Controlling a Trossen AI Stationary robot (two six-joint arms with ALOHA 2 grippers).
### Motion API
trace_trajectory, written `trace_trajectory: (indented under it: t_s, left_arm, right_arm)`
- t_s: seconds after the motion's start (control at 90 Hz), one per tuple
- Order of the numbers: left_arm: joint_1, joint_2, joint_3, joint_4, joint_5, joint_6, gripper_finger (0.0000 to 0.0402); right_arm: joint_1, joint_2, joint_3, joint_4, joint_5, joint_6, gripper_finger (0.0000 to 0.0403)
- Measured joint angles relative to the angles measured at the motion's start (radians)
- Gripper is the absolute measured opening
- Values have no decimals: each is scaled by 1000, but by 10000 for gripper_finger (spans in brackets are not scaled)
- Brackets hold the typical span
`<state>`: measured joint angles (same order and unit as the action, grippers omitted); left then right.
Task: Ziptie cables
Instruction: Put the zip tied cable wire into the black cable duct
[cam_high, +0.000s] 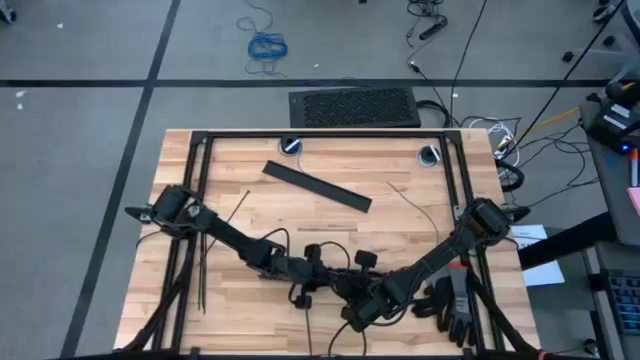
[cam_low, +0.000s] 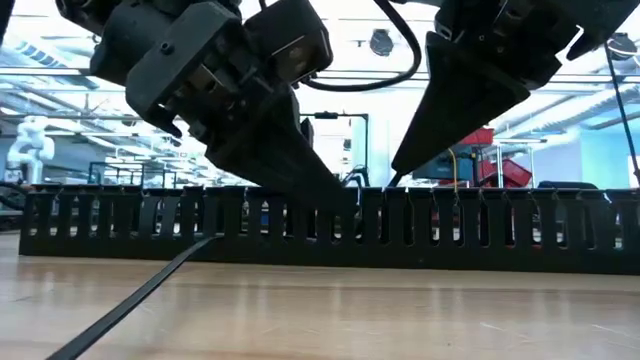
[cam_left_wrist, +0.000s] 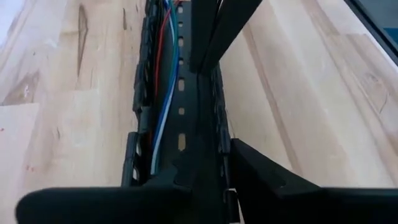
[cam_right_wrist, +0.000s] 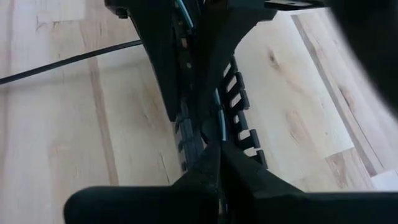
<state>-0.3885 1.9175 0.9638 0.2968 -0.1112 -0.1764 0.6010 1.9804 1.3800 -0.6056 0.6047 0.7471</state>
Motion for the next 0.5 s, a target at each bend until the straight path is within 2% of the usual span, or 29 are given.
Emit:
trace_trajectory:
  t_s: [0.144, 0.5]
  left_arm:
    - [0, 0, 0, -1, -5, -3, 12]
    - [10, -2, 0, -16, -15, -100, 5]
  right_arm:
    - [0, 0, 0, 0, -5, 0, 0]
    - [-1, 0, 0, 9, -6, -2, 0]
